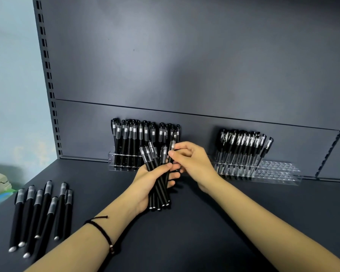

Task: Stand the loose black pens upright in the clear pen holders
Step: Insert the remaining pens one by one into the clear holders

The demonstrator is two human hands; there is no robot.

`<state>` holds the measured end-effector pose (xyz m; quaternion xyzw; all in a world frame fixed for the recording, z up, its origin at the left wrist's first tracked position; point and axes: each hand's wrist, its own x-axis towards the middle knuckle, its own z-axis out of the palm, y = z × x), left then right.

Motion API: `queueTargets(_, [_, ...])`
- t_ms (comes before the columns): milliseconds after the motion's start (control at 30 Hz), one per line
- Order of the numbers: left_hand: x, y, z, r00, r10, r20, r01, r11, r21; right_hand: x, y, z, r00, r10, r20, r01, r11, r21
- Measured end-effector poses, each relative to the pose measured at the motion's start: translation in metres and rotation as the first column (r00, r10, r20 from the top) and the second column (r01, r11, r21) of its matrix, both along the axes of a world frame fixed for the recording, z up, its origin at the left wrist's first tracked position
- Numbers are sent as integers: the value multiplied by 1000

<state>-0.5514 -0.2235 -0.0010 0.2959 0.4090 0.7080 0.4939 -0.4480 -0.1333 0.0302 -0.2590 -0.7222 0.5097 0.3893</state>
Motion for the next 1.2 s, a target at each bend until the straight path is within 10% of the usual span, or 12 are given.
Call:
queueTargets(500, [-1,-1,0,999,49,11,-48,995,-90,5,32,38,872,-305,-383,397,899,188])
queueTargets(1000, [-3,1,0,995,84,49,-78,990,-119,-7,43,1,975,-221,-7,199,862,467])
queueTargets(1200, [-7,-1,1,991,43,128,-39,999,-34,-6,35,12,928,-355,-109,356,765,537])
